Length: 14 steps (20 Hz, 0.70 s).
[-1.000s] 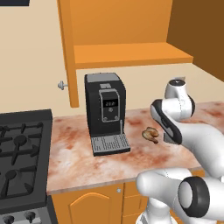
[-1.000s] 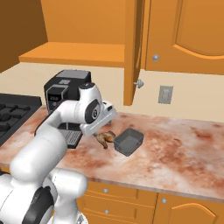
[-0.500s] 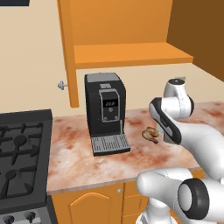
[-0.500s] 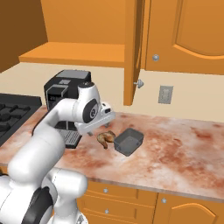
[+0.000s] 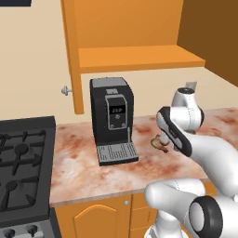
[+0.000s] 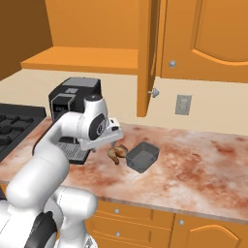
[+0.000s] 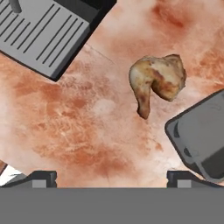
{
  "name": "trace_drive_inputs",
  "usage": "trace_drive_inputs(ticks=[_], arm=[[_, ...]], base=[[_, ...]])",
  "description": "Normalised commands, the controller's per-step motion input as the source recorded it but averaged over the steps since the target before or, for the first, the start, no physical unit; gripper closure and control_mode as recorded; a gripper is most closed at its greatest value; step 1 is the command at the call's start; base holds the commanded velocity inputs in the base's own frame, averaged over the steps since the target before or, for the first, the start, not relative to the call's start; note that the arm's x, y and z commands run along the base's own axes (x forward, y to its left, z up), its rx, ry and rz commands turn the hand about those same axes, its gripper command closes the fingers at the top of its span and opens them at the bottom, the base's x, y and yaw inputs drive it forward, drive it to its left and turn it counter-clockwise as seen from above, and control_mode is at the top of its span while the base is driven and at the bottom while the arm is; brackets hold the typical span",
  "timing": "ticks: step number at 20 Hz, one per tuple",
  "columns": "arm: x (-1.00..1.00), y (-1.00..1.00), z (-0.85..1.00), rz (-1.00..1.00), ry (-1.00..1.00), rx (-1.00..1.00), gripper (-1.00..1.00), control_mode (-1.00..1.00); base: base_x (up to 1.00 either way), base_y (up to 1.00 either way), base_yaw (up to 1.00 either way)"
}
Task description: Retrieve the tupperware from the cabinet, then place the raw meat into the tupperware to avoid contamination.
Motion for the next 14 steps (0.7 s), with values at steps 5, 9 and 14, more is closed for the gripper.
trace_drive_inputs(ticks=[5, 9, 14], arm=[[0.07, 0.15, -0.23, -0.04, -0.03, 0.00, -1.00, -1.00], [0.18, 0.01, -0.16, 0.00, -0.04, 0.00, -1.00, -1.00], [0.18, 0.00, -0.21, 0.00, -0.03, 0.00, -1.00, -1.00]], base=[[0.00, 0.00, 0.00], [0.00, 0.00, 0.00], [0.00, 0.00, 0.00]])
